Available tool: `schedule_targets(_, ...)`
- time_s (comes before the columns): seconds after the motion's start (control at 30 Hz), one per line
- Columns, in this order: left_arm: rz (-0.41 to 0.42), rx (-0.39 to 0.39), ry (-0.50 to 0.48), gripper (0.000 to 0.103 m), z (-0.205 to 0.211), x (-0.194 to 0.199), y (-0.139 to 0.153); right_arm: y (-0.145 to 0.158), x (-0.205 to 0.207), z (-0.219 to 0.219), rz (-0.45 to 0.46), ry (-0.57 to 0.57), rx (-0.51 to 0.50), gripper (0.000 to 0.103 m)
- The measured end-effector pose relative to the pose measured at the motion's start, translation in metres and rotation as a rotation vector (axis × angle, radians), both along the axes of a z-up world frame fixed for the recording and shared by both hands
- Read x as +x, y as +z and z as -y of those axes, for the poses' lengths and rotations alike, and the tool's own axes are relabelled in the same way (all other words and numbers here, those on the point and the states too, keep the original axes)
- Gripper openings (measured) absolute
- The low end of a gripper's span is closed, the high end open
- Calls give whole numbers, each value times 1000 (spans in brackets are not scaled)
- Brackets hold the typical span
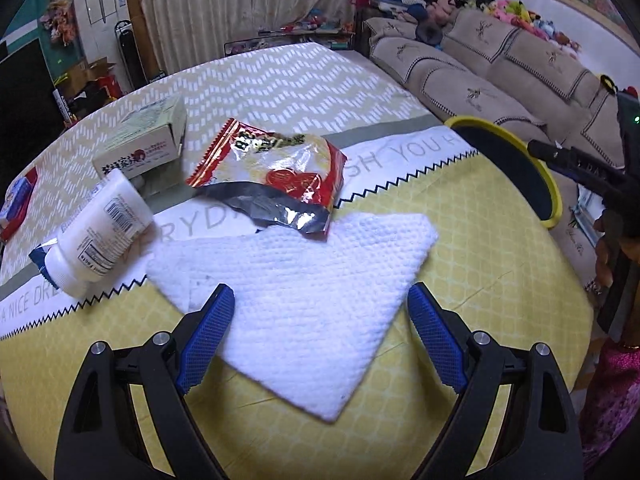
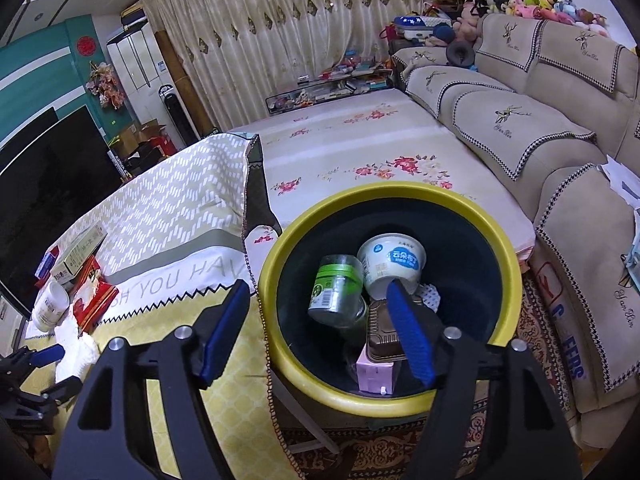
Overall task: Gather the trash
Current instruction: 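Pinch the white cloth at its middle with the left tool and lift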
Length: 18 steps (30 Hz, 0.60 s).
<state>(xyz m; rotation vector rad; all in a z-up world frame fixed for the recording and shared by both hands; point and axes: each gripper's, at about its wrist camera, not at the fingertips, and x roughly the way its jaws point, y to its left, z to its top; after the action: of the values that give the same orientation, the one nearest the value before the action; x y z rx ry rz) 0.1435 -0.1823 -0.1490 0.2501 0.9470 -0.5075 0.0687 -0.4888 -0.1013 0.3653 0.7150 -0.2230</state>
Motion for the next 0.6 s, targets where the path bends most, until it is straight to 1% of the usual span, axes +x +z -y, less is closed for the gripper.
schedule_targets(0.07, 4, 9, -2, 85, 3, -1, -1, 0, 0, 1, 0, 0, 4, 67)
schedule_targets(0.13, 10, 15, 9, 77, 3, 0, -1, 0, 0, 1, 0, 0, 8, 67)
schedule_targets(0.17, 17, 23, 14, 72, 4, 1, -1, 0, 0, 1, 2, 1, 10, 67)
schedule_targets(0.23, 22, 26, 18, 66, 3, 2, 0, 0, 0, 2, 5, 4, 12, 67)
schedule_targets(0.3, 26, 24, 20, 56, 0, 2, 2, 0, -1, 2, 7, 4, 14, 67)
schedule_targets(0.33, 31, 25, 18, 53, 0, 1, 2, -1, -1, 3, 6, 3, 16, 67)
schedule_targets(0.4, 41, 24, 7, 40, 2, -1, 3, -1, -1, 3, 4, 3, 20, 67)
schedule_targets(0.43, 48, 27, 1, 37, 2, -2, 3, -2, -1, 3, 2, 4, 24, 67)
schedule_targets(0.5, 54, 25, -8, 23, 4, -4, 4, -1, -1, 2, 2, 6, 26, 67)
schedule_targets(0.57, 56, 25, -10, 14, 4, -6, 5, 0, -2, 1, 4, 8, 25, 67)
schedule_targets(0.6, 55, 22, -12, 12, 4, -7, 5, 1, -2, 1, 6, 9, 25, 67)
